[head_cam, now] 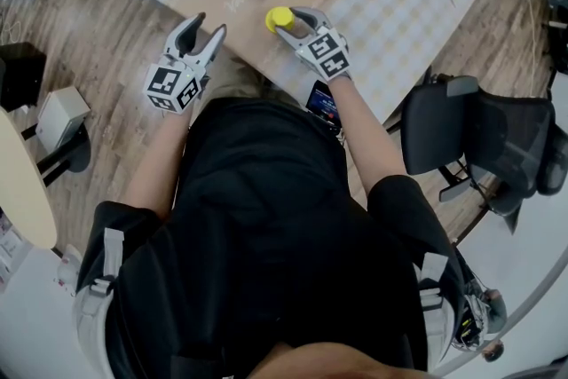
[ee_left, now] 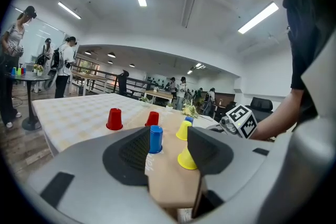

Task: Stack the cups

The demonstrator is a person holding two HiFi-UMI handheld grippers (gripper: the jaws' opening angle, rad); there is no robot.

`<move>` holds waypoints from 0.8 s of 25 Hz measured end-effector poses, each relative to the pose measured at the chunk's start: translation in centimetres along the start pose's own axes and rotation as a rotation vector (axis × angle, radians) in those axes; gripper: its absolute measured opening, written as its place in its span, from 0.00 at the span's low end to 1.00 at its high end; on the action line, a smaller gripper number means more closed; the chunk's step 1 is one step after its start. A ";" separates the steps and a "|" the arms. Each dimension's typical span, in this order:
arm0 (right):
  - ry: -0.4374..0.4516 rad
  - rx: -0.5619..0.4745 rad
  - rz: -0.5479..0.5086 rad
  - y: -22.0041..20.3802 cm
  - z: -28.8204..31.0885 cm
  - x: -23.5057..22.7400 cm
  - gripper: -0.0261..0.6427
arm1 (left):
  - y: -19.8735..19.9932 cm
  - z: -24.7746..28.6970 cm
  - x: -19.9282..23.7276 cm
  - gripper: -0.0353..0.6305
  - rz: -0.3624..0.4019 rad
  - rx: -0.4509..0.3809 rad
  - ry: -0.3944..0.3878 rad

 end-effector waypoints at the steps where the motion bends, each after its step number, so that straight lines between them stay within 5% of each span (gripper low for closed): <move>1: 0.000 0.001 -0.004 0.0 0.0 0.1 0.38 | -0.1 0.1 0.0 0.36 -0.001 0.003 -0.003; 9: 0.019 -0.022 0.010 0.5 -0.3 0.1 0.42 | -0.1 1.4 -0.3 0.37 0.004 0.025 -0.038; 20: -0.117 -0.304 0.157 5.7 -8.1 -3.5 0.41 | 0.6 5.8 2.0 0.39 0.062 0.061 -0.072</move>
Point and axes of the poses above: the fingertips, and each gripper's own axes: z forward along the fingers, x to its left, y out of its top, the point moved 4 cm from there along -z, backward along the fingers, and after that the axes turned 2 degrees about x, right-handed, at the moved point
